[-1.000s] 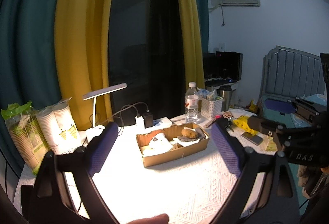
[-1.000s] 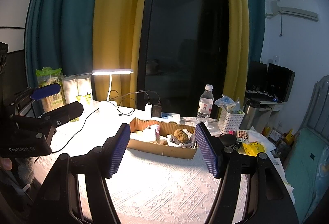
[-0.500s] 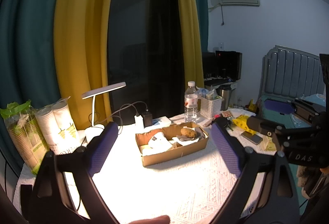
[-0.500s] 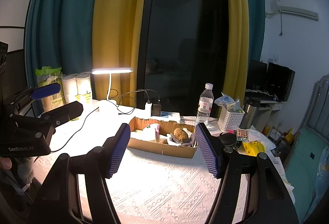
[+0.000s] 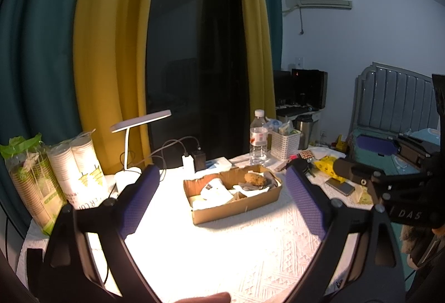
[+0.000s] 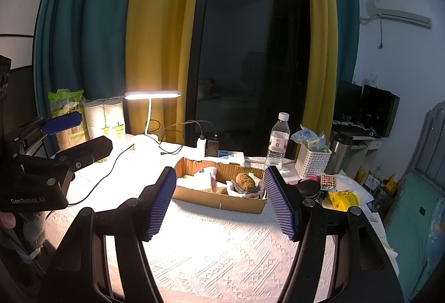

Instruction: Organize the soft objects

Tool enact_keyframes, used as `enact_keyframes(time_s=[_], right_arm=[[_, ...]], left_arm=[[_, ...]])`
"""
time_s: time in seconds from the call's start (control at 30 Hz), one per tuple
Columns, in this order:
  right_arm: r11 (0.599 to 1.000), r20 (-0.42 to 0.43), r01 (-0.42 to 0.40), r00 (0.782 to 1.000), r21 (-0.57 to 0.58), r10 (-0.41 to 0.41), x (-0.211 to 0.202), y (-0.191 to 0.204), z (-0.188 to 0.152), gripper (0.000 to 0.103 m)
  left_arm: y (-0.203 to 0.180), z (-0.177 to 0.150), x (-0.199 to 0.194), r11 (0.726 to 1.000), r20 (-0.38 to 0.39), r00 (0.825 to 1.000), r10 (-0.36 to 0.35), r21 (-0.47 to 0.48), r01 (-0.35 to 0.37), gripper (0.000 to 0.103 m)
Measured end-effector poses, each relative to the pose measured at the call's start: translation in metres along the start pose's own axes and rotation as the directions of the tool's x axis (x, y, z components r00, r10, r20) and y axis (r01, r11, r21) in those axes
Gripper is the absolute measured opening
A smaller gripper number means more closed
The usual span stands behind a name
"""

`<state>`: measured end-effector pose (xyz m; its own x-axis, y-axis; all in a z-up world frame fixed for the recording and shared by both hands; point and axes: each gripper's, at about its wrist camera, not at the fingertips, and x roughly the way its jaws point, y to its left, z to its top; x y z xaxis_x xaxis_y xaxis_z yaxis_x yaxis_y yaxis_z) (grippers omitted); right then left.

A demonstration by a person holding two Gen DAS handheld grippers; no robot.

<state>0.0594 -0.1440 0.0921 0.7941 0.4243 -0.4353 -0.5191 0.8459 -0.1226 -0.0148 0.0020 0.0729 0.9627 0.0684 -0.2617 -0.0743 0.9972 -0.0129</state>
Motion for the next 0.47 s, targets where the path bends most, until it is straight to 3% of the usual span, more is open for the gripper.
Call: enact_keyframes(time_s=[0.47], right_arm=[[1.0,0.0,-0.003,1.0,0.0,0.003,0.0008,-0.0002,0.0006,0.069]], left_arm=[[-0.0092,0.0044,-0.0016,1.0,0.024,1.0,-0.017,0.021,0.017,0.093]])
